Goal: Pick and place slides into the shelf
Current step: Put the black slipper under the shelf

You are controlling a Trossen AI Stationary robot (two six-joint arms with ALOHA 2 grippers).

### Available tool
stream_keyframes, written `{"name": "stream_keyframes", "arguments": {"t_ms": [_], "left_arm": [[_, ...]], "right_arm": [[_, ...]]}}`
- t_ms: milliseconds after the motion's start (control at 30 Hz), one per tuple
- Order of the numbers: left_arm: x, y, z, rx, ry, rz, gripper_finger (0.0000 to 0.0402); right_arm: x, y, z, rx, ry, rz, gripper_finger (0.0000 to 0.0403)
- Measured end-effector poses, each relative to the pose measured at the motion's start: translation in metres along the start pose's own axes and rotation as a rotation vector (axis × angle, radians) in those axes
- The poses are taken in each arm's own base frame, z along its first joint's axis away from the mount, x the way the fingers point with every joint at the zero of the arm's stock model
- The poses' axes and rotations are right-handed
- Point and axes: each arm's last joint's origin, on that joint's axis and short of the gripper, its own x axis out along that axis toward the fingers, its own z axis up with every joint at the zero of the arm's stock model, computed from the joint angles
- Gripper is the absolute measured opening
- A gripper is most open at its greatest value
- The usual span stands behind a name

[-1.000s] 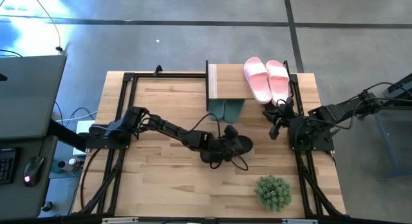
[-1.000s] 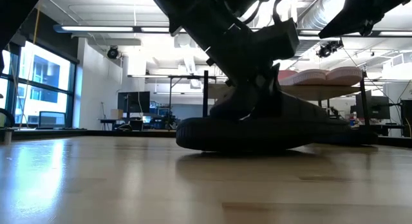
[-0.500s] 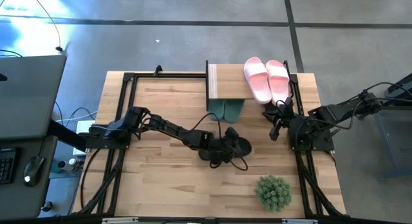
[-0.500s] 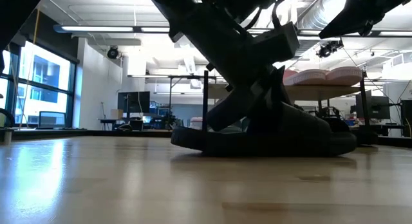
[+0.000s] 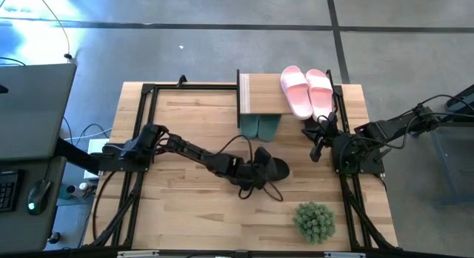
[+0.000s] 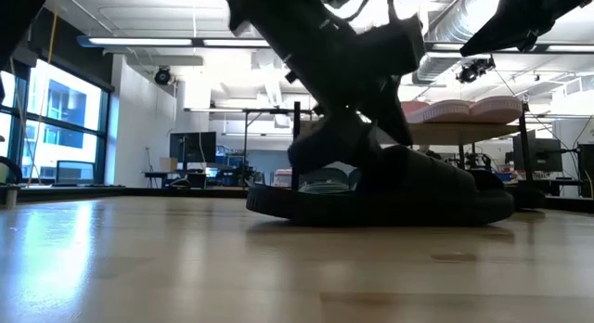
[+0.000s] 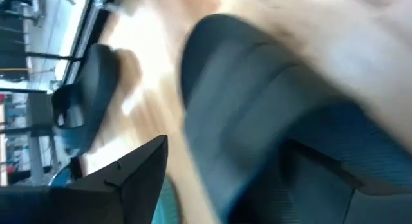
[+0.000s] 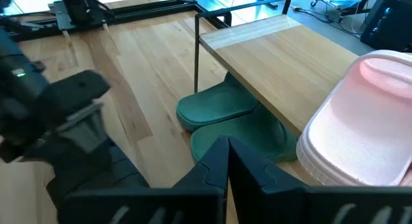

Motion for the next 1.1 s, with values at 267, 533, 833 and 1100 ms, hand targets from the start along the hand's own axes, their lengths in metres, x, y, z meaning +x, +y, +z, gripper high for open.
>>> {"name": "stream_keyframes", "arguments": {"t_ms": [267, 533, 833, 1100], "left_arm": [[-0.021, 0.004, 0.007, -0.047, -0.002, 0.012, 0.0285], [-0.056, 0.022, -0.008, -0.224, 0.052, -0.133, 0.0261], [-0.114, 0.054, -0.034, -0.383, 0.106, -0.287, 0.0216], [-0.188, 0.100, -0.068, -0.481, 0.010, -0.235, 0.0155]], "right_arm": [[0.000, 0.000, 0.000, 0.001, 0.000, 0.001, 0.0000], [0.000, 0.000, 0.000, 0.002, 0.000, 0.002, 0.0000], [0.000, 0.001, 0.001, 0.017, -0.004, 0.006, 0.0000], [0.000, 0.000, 0.000, 0.030, 0.002, 0.003, 0.0000]]}}
